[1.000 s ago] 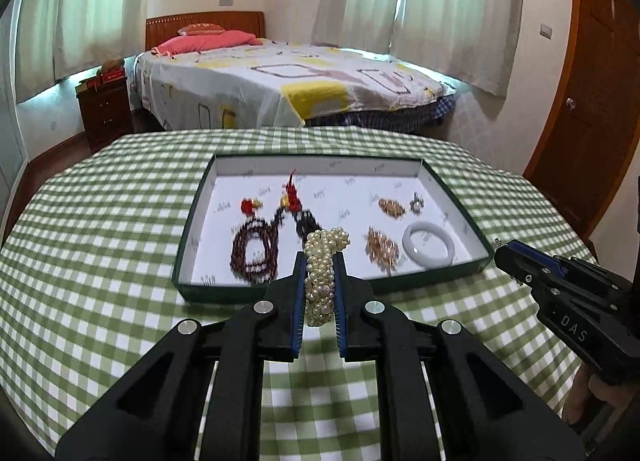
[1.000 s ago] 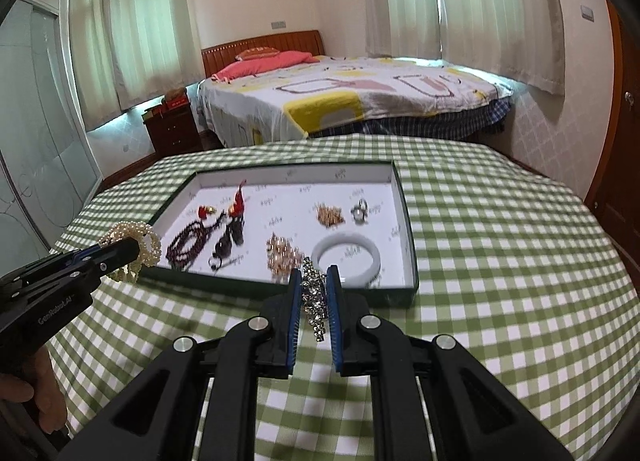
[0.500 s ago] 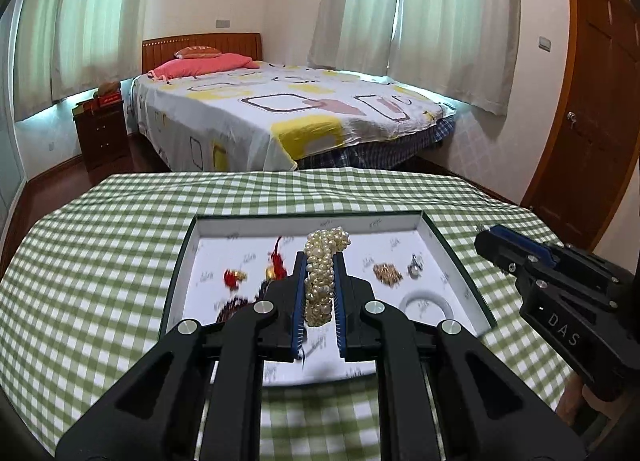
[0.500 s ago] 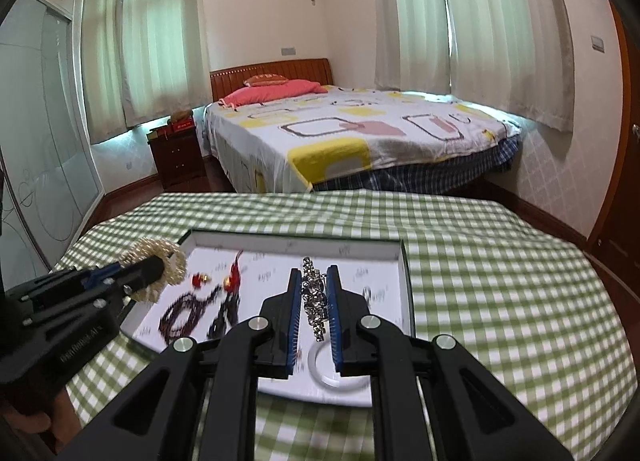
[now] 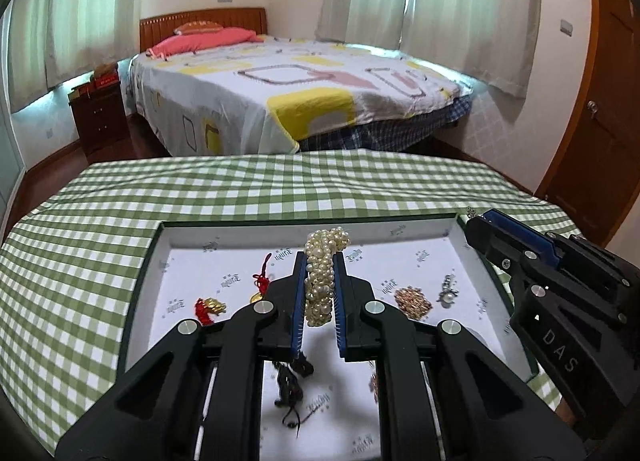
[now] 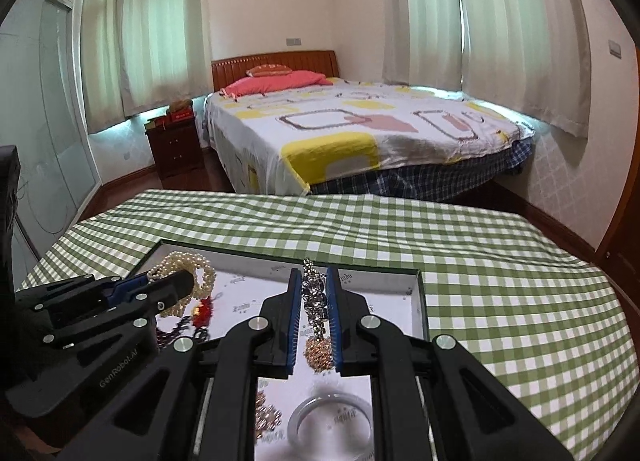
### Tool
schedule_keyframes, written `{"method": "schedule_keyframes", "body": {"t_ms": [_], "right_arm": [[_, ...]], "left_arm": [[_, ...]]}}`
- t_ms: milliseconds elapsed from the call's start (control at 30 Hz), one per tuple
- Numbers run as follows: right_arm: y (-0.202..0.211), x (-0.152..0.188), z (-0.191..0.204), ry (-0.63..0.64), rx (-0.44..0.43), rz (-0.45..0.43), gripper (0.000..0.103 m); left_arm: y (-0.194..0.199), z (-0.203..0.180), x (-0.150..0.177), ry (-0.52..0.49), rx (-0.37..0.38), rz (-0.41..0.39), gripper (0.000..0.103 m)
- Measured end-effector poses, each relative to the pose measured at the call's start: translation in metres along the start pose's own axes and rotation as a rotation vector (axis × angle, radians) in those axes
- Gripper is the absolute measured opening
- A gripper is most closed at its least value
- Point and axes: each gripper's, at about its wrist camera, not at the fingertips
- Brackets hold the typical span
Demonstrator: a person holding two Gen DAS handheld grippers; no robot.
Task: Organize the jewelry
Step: 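Carry the rhinestone brooch and pearl strand into the box and open both tools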
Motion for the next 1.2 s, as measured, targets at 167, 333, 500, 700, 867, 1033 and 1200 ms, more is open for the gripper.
{"method": "schedule_keyframes", "body": {"t_ms": [167,333,500,700,867,1033,1200], "right_arm": [[-0.025,0.005,-0.012,-0.03,-0.001,0.055,0.013],[-0.042,0.01,-0.018,-0.029,0.015,0.097,0.013],[-0.053,0.013,-0.019,-0.025,0.019,0.134,0.013],[-0.067,0.014,-0.023,-0.032,0.017,0.19,0.013],[-0.077,0.017,-0.024,-0.026,0.019,0.237,0.013],[-0.083,0.019,-0.025,-0.03,0.02,0.261,0.013],[-0.083,0.019,-0.027,-0.037,0.017,0.269,0.013]], "left_arm": [[-0.029,0.001,0.0,-0.008,-0.02,0.048,0.013],[-0.049,0.001,0.001,-0.014,-0.031,0.092,0.013],[-0.061,-0.003,0.001,-0.036,-0.041,0.113,0.013],[-0.075,-0.003,0.003,-0.028,-0.037,0.17,0.013],[-0.084,-0.005,0.004,-0.044,-0.047,0.206,0.012],[-0.09,-0.005,0.005,-0.048,-0.053,0.227,0.013],[-0.096,-0.006,0.004,-0.056,-0.047,0.252,0.013]]}}
Point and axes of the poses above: each gripper's, at about its wrist camera, not at the fingertips, and y roughly against the way its jaws point, z to its left, x to its underside, and after that the axes turned 9 degrees about -z, right-handed
